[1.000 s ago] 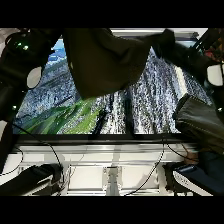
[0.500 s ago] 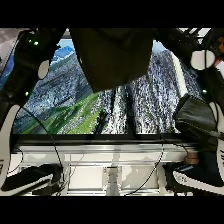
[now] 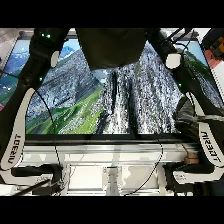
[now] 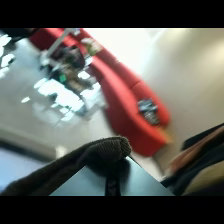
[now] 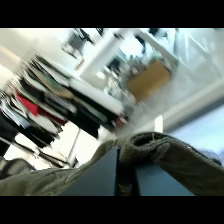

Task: Fold the clothes and pants, and hang the long-sleeved shirts on hangers.

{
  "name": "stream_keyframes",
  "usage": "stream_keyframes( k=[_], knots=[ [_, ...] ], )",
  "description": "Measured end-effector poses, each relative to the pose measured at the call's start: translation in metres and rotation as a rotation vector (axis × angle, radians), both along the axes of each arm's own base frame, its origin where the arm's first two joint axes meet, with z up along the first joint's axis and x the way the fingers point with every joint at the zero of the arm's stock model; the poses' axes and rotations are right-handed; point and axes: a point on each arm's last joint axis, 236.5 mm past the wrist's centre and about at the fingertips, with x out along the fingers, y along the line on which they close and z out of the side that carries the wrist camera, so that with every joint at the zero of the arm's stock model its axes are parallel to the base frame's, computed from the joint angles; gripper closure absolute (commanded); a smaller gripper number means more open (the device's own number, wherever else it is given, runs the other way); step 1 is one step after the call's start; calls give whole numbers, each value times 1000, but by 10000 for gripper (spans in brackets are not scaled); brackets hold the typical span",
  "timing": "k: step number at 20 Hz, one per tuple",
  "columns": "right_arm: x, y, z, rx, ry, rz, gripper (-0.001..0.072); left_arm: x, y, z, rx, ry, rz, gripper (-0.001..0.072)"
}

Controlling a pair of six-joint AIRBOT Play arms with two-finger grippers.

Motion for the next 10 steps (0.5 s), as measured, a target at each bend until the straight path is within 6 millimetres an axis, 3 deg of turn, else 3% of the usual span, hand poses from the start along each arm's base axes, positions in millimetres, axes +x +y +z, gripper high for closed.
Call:
stream_keyframes(
  k=[5,10],
  knots=[
    [-6,-7,-66,-56,234,134,681,-6,-4,-92,280,285,0,696],
    [-49,-10,-124,-78,480,225,680,-56,-14,-163,436,508,-99,695]
  ],
)
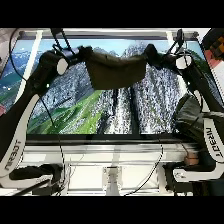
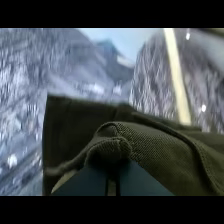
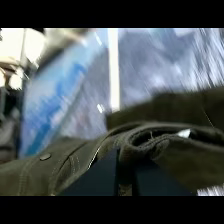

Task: Fold the clothes and pants, and hang the long-sleeved shirts on hangers.

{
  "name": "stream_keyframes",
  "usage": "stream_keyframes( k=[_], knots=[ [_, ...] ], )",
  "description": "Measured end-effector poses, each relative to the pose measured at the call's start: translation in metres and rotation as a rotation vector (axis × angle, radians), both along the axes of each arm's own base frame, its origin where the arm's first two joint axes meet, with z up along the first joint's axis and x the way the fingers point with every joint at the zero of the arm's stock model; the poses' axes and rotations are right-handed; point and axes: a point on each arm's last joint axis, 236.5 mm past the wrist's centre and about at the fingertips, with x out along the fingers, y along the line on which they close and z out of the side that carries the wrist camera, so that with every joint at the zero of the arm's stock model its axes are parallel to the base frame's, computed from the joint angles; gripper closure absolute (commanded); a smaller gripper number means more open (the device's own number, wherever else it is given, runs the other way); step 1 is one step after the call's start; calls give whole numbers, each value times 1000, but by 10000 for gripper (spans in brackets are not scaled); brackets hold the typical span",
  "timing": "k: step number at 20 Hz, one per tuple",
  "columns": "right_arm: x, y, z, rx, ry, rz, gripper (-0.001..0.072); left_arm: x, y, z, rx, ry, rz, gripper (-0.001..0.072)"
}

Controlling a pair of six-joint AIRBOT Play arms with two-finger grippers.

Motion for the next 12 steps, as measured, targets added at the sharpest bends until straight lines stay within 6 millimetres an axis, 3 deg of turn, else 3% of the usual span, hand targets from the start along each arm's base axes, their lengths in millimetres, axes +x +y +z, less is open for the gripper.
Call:
stream_keyframes(
  k=[4,8,12],
  knots=[
    [-60,2,-38,-15,148,31,680,-64,1,-40,64,122,-61,696],
    [-136,10,-69,-23,265,68,679,-136,8,-73,77,213,-94,695],
    [-196,20,-84,-15,341,87,679,-195,13,-88,63,248,-127,695]
  ],
)
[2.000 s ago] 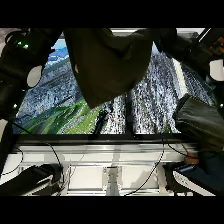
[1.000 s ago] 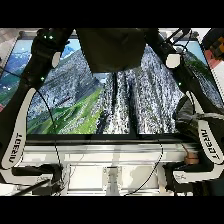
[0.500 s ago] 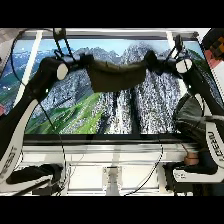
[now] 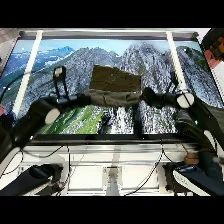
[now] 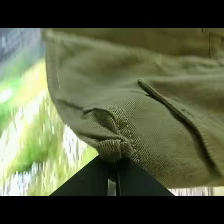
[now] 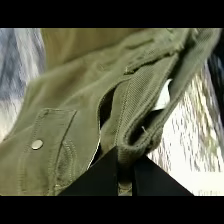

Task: Fold the clothes and pants, and hang the long-sleeved shirts on hangers.

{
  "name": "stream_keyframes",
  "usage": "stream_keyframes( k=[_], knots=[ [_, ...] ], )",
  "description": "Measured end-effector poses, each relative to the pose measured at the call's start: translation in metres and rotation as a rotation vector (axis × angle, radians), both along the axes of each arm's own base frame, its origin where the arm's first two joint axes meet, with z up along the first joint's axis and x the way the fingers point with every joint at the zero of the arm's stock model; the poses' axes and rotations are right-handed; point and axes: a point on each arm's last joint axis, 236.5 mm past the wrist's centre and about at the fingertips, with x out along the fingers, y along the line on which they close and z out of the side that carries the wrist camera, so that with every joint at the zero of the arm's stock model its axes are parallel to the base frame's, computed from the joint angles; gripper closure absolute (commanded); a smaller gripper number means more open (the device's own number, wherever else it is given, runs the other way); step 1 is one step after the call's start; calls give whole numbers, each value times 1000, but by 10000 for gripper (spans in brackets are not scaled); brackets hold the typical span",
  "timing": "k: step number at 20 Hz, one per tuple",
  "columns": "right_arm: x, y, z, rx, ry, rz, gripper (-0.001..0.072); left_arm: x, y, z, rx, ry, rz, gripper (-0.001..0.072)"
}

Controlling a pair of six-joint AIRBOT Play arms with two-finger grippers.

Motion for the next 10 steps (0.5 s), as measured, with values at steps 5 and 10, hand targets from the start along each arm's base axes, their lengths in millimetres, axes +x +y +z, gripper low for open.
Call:
stream_keyframes(
  k=[5,10],
  knots=[
    [-52,11,5,-33,46,44,679,-57,-16,-2,1,38,-102,695],
    [-90,15,20,-54,70,55,678,-84,-35,15,-57,26,-127,695]
  ],
)
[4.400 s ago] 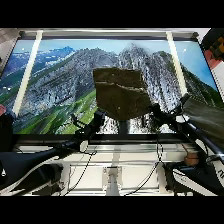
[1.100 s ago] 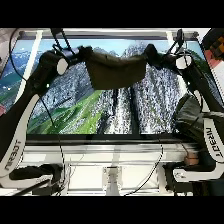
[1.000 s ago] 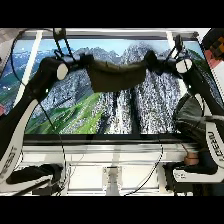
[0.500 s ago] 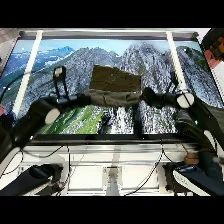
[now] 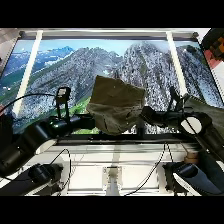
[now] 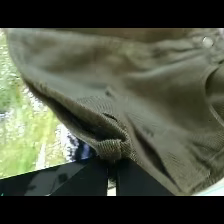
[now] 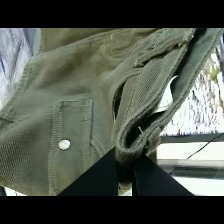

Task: Fold the clothes and pants, and hang the long-sleeved shirts on hangers.

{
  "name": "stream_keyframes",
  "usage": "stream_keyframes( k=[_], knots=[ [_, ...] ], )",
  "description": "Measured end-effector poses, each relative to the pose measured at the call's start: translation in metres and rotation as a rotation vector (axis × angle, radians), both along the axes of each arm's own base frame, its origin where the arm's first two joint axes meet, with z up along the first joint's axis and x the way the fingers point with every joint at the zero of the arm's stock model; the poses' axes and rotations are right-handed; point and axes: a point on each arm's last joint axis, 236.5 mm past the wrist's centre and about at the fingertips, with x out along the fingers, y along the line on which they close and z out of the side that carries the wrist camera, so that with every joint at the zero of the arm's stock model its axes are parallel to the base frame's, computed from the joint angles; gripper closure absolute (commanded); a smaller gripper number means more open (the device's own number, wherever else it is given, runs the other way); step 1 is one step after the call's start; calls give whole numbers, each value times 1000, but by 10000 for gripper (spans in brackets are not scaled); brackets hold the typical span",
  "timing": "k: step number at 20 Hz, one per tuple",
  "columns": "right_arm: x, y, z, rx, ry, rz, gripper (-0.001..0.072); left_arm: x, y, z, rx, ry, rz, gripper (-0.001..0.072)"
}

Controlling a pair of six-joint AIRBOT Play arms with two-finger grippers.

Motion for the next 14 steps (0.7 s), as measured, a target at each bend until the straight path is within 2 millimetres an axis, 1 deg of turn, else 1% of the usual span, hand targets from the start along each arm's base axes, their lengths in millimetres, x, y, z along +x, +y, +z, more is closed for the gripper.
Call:
stream_keyframes(
  k=[1,3,5,7,10,14],
  knots=[
    [-3,-2,1,-6,3,-10,679,2,0,8,-5,-25,10,695],
    [-3,-8,4,-18,-4,-44,678,15,4,28,-12,-100,48,695],
    [8,-16,6,-28,-29,-108,678,36,11,49,-14,-193,93,694],
    [26,-25,7,-27,-62,-187,678,59,16,59,-18,-259,134,694],
    [57,-30,4,1,-106,-282,679,97,13,62,-38,-330,162,694],
    [99,-40,-9,46,-141,-396,678,147,7,50,-95,-366,196,694]
  ],
)
